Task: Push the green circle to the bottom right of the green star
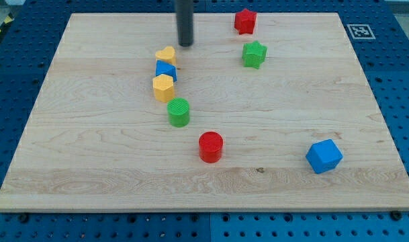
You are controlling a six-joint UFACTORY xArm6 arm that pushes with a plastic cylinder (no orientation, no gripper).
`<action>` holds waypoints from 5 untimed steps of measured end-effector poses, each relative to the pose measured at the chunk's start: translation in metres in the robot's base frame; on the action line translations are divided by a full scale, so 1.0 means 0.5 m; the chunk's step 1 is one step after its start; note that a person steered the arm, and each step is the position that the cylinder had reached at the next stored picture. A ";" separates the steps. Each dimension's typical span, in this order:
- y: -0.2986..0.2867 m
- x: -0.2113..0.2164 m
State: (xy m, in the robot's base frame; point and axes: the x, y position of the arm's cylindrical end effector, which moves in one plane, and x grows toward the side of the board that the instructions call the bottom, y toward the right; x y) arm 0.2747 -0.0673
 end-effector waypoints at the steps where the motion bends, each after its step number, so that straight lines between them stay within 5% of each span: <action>1: -0.186 -0.008; 3: -0.265 0.162; 5: -0.095 0.371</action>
State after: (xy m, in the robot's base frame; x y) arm 0.4600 -0.1147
